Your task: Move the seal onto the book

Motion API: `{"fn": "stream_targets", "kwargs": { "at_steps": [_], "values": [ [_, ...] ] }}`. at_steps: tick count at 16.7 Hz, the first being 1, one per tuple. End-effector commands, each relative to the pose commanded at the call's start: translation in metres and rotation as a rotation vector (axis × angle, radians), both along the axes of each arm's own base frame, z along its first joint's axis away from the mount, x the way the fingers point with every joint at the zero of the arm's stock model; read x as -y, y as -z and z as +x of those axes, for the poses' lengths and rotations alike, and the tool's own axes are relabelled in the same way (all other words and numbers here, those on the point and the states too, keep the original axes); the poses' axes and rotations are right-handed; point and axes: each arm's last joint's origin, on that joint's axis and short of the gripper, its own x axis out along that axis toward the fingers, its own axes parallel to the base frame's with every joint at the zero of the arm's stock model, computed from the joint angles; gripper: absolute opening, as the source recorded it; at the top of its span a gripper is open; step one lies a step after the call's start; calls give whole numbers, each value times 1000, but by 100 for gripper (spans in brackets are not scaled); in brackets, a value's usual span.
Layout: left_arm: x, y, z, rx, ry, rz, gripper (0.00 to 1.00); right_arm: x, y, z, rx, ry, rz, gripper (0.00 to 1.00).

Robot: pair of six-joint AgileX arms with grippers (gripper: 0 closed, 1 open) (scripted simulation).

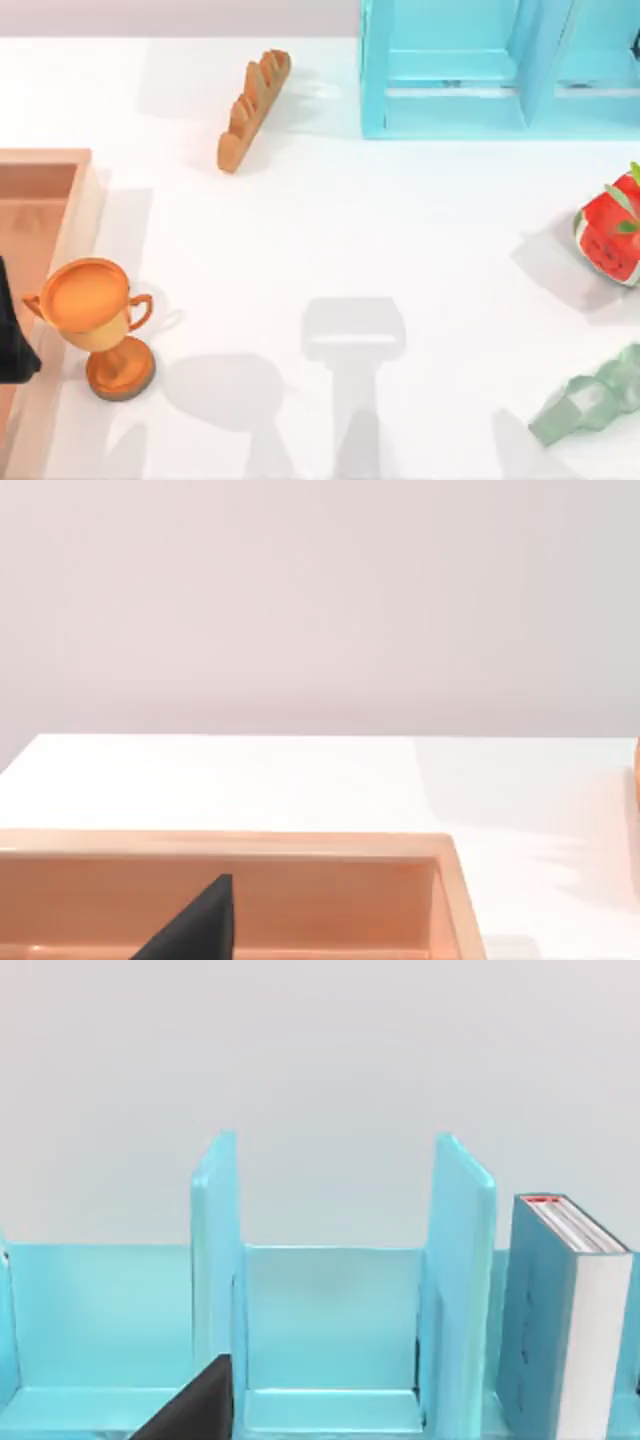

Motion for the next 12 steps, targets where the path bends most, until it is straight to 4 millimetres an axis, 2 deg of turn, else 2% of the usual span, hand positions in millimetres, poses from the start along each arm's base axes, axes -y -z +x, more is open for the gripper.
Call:
{"fn": "stream_targets", "kwargs": {
  "at_steps": [3, 6, 9, 12],
  "values": [
    [0, 0, 0, 0, 0, 0, 100, 11, -21, 39, -4, 1, -10, 100],
    [0, 0, 0, 0, 0, 0, 100, 31, -17, 97, -62, 1, -8, 100],
    [0, 0, 0, 0, 0, 0, 100, 58, 18, 157, -133, 2, 8, 100],
    [0, 0, 0, 0, 0, 0, 100, 87, 68, 200, -173, 5, 25, 100]
  ]
}}
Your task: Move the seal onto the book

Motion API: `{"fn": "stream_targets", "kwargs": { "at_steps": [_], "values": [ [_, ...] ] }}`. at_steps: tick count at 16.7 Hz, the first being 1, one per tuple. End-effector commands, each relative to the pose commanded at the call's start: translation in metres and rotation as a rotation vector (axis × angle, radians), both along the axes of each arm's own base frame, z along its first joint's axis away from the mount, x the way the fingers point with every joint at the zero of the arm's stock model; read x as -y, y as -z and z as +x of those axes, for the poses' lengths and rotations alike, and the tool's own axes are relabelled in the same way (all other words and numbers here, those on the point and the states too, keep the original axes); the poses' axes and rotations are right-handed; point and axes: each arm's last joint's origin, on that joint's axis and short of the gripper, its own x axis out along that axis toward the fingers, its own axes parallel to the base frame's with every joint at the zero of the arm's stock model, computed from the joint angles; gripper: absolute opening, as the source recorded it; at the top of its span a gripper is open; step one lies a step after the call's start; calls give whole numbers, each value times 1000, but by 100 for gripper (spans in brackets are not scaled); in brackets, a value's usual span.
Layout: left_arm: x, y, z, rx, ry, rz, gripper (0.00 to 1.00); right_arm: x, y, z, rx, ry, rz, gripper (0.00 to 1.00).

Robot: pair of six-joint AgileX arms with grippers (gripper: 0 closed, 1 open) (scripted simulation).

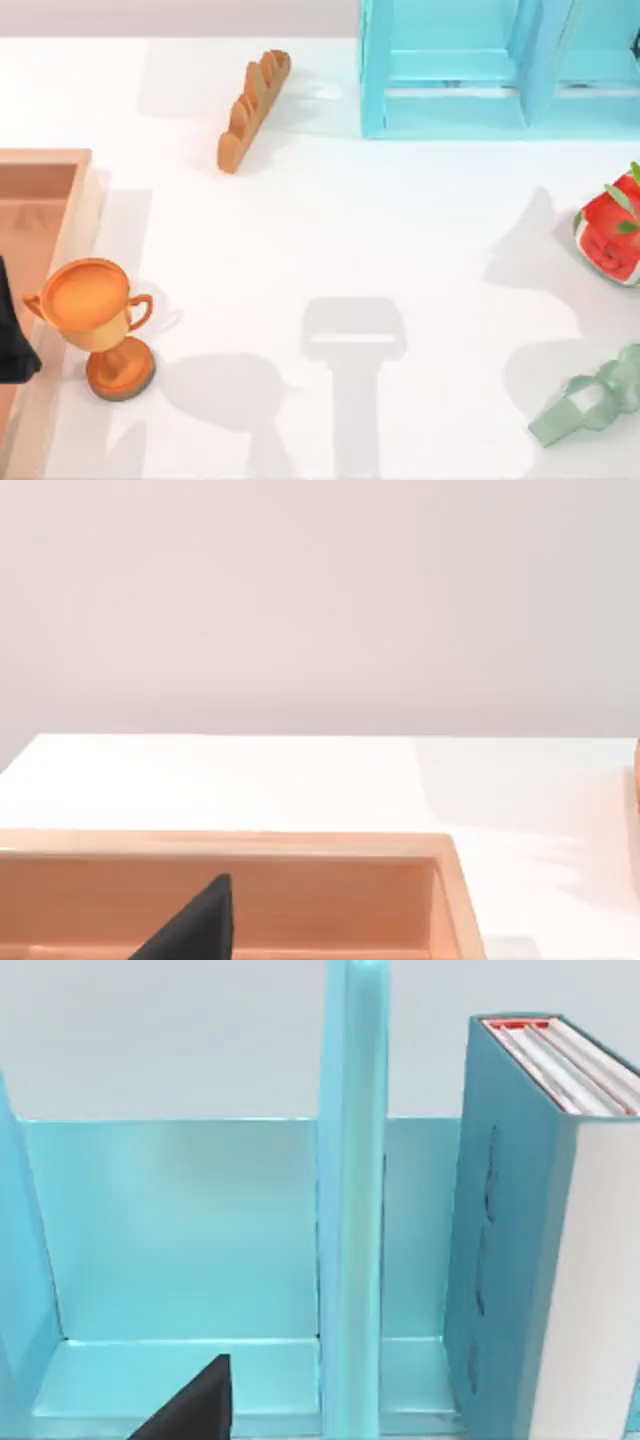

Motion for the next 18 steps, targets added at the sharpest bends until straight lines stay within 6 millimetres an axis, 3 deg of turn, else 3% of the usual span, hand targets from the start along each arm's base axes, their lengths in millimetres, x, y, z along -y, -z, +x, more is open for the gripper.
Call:
{"fn": "stream_targets", "kwargs": {
  "at_steps": [4, 7, 15, 18],
  "values": [
    [0, 0, 0, 0, 0, 0, 100, 31, 56, 29, 17, 8, 3, 100],
    [0, 0, 0, 0, 0, 0, 100, 45, 80, 37, 44, 13, -2, 100],
    [0, 0, 0, 0, 0, 0, 100, 46, 87, 39, 46, 12, -2, 100],
    [0, 0, 0, 0, 0, 0, 100, 44, 83, 54, 51, 14, -4, 100]
  ]
}}
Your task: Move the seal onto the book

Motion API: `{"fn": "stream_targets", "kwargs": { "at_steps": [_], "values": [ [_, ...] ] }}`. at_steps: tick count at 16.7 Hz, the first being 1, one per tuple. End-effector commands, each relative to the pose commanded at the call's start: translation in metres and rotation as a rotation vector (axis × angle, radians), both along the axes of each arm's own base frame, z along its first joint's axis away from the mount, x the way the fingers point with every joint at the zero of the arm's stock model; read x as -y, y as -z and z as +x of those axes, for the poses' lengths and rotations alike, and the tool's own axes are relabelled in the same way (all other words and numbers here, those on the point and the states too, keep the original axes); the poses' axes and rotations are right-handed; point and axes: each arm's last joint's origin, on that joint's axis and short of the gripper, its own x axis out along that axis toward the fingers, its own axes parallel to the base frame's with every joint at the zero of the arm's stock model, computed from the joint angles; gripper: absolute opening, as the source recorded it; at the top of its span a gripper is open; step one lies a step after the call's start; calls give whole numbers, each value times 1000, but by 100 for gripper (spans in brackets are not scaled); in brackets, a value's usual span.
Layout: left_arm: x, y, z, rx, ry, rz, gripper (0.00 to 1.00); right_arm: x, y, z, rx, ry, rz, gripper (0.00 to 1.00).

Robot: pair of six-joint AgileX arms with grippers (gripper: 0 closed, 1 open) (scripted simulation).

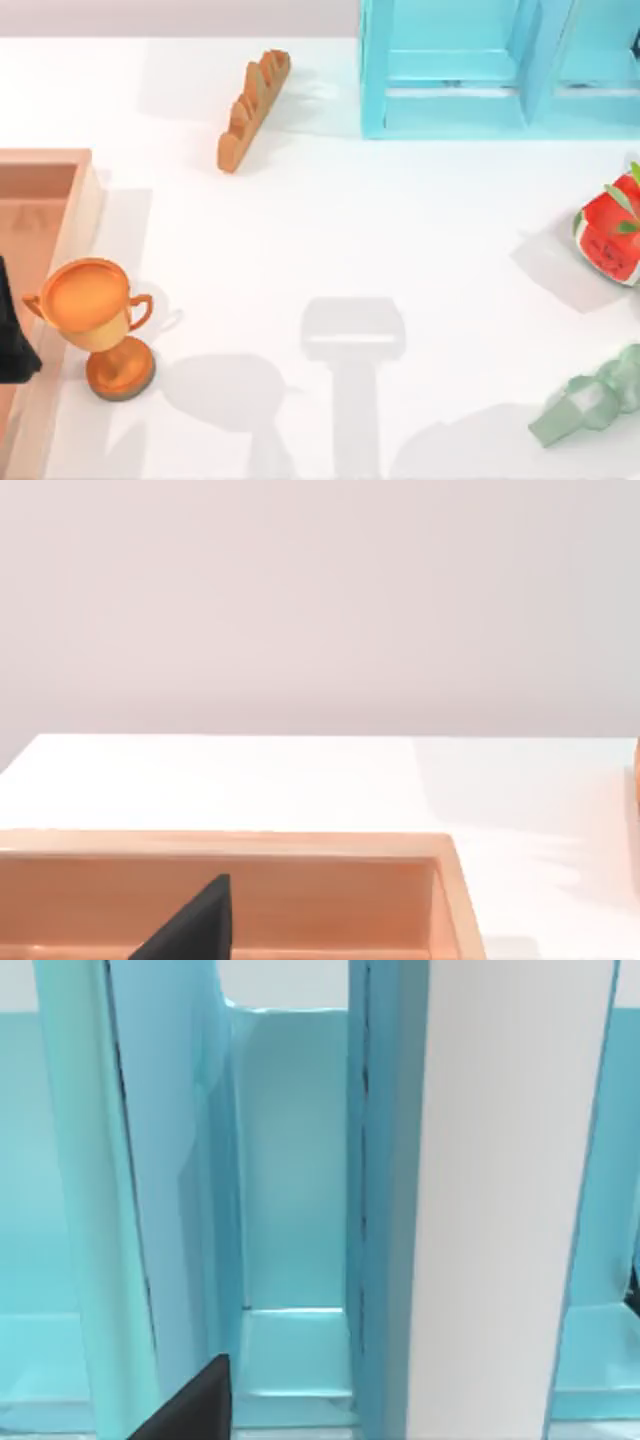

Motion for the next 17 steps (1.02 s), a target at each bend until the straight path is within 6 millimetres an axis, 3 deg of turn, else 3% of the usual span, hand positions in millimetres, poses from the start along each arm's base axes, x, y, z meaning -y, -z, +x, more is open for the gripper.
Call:
{"fn": "stream_targets", "kwargs": {
  "at_steps": [8, 15, 17],
  "values": [
    [0, 0, 0, 0, 0, 0, 100, 4, 5, 75, -1, 1, 0, 100],
    [0, 0, 0, 0, 0, 0, 100, 8, 4, 84, -2, 1, 0, 100],
    [0, 0, 0, 0, 0, 0, 100, 8, 4, 84, -2, 1, 0, 85]
  ]
}}
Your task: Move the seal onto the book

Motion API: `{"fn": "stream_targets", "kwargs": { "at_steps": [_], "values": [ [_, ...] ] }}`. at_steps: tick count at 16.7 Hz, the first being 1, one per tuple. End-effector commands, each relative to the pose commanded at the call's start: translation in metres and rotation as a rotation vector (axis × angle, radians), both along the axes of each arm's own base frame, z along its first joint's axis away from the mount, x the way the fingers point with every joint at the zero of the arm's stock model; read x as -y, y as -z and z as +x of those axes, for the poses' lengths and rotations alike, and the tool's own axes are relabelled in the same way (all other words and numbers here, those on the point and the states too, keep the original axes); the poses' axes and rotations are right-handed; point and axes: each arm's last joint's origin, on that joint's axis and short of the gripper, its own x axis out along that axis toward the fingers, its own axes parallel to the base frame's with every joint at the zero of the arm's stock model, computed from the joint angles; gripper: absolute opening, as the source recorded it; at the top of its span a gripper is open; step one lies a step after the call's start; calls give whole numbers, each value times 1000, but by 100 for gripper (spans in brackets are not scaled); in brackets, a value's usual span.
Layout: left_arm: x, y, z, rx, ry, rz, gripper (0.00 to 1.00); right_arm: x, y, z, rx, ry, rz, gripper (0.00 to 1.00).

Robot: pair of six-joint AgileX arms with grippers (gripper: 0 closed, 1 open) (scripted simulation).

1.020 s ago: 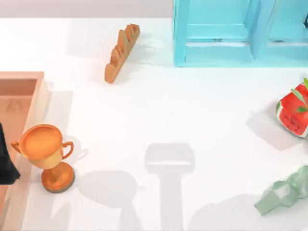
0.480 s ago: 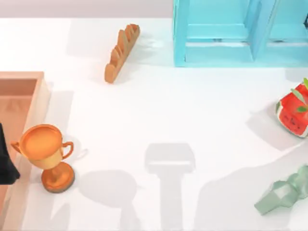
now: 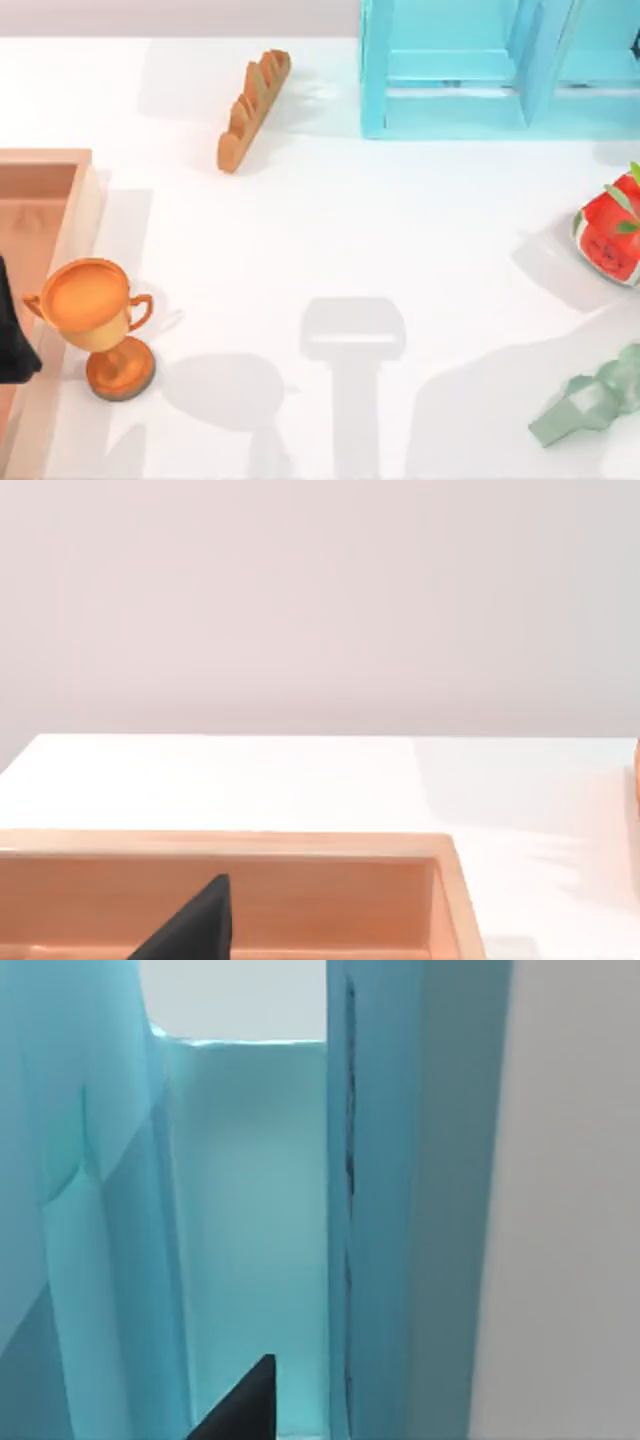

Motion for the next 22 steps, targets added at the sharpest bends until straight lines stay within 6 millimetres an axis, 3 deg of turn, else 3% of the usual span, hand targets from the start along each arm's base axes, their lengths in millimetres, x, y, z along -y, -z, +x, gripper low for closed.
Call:
{"fn": "stream_targets", "kwargs": {
  "at_steps": [11, 22],
  "values": [
    [0, 0, 0, 0, 0, 0, 100, 0, 0, 0, 0, 0, 0, 2],
    [0, 0, 0, 0, 0, 0, 100, 3, -2, -3, -10, 3, 4, 0]
  ]
}}
